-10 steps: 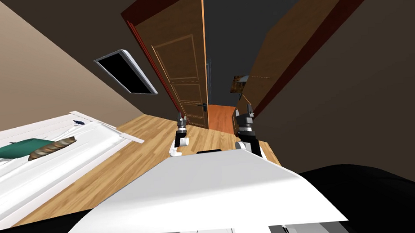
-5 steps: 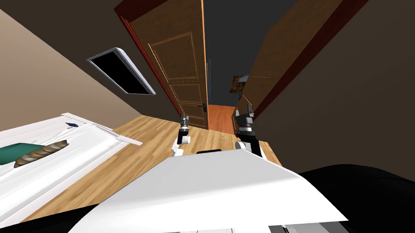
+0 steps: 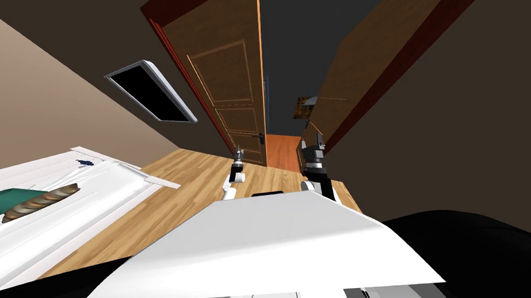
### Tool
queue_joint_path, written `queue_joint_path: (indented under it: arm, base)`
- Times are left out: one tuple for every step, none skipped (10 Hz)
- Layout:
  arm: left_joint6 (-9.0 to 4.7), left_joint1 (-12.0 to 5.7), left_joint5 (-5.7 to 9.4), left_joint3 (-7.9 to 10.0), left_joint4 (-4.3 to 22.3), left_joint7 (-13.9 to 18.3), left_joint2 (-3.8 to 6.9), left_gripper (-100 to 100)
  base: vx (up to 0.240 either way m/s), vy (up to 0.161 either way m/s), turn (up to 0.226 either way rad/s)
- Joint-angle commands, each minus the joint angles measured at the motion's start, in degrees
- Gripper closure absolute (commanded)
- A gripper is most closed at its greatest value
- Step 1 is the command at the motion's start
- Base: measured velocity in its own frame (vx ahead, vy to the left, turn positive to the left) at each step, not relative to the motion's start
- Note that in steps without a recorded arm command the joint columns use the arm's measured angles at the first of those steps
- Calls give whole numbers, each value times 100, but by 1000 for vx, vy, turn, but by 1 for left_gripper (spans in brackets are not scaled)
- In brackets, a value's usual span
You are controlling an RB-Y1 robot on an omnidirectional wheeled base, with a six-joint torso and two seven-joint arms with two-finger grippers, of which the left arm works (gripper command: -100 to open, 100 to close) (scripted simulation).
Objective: Push the door open
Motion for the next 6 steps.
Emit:
queue_joint_path:
  arm:
    - [1, -185, -14, -12, 286, 18, 4, -100]
    - [4, -347, -27, -23, 491, 30, 4, -100]
    - [4, -347, -27, -23, 589, 30, 4, -100]
    - [8, -508, -41, -35, 808, 42, 5, -100]
    - [11, -666, -54, -46, 998, 54, 0, -100]
    - [11, -666, -54, -46, 1117, 54, 0, -100]
  base:
    - [50, 25, -29]
    - [67, 42, -61]
    - [60, 33, -26]
    - [63, 21, -31]
    - [76, 47, -53]
    - [61, 34, -25]
